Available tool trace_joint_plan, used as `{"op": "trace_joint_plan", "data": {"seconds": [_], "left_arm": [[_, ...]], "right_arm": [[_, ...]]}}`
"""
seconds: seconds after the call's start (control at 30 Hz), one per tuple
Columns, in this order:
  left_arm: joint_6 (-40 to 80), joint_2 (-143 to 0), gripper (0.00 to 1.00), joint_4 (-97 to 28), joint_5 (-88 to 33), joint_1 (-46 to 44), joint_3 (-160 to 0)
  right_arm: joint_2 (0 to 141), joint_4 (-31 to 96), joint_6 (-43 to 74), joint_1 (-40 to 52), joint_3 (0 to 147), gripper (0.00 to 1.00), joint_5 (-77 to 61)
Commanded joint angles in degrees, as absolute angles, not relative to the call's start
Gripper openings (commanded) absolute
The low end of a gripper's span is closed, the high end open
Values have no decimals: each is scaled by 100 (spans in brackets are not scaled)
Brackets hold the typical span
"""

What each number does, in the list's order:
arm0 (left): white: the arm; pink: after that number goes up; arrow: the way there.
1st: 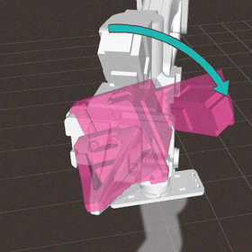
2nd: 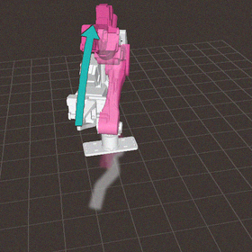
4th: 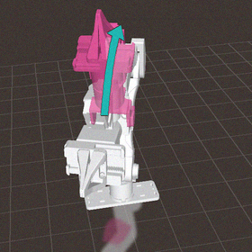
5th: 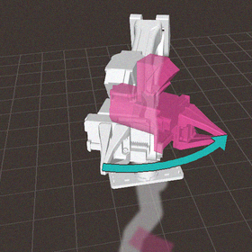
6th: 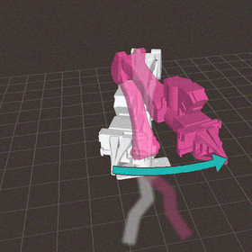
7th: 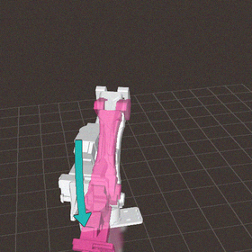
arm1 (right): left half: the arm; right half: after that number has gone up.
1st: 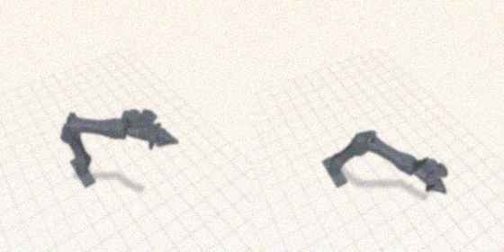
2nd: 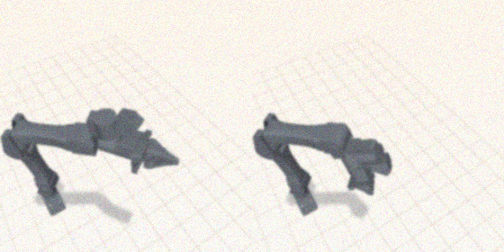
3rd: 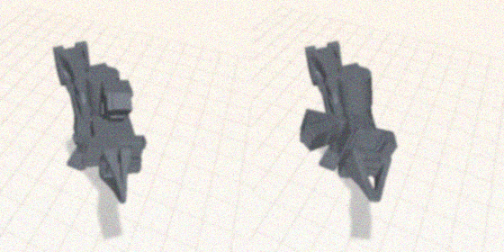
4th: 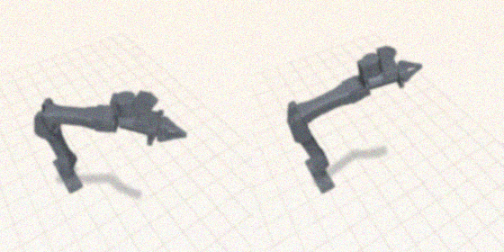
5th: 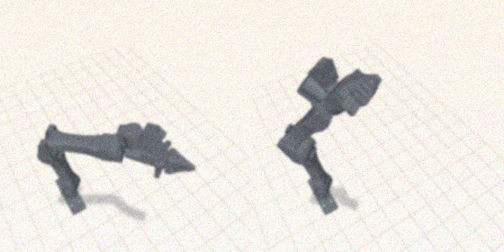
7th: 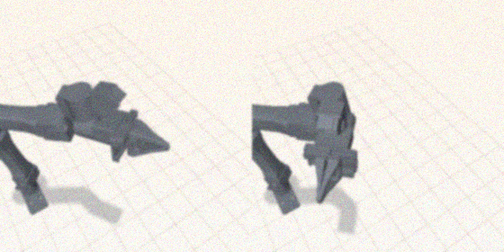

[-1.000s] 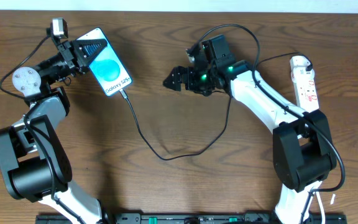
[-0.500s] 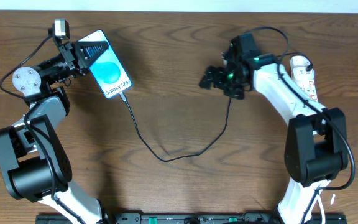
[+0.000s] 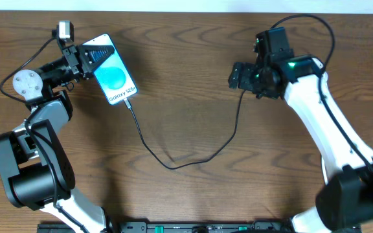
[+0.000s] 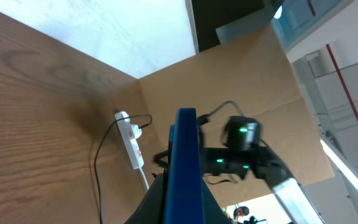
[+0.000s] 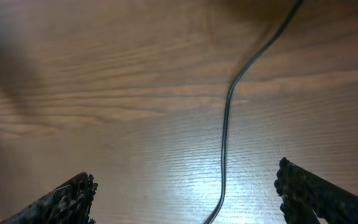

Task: Plug charger to phone and switch on socket
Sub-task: 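Move the right gripper up toward the power strip, then lower the cabled phone toward the table with the left gripper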

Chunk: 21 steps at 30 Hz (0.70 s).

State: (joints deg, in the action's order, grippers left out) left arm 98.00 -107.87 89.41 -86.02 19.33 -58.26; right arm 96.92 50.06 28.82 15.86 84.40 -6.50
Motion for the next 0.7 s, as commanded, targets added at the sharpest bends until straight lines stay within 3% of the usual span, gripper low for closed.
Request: {"op": "trace_joint_plan", "data": {"seconds": [0.0, 0.67], "left_arm": [[9673, -10674, 7, 9013, -8691, 1839, -5892], [8849, -11192, 8, 9008, -8823, 821, -5706]], "right_arm": [[9249, 5057, 2821, 1693, 8508, 92, -499], [8635, 5277, 2818, 1763, 8508, 92, -362]]}}
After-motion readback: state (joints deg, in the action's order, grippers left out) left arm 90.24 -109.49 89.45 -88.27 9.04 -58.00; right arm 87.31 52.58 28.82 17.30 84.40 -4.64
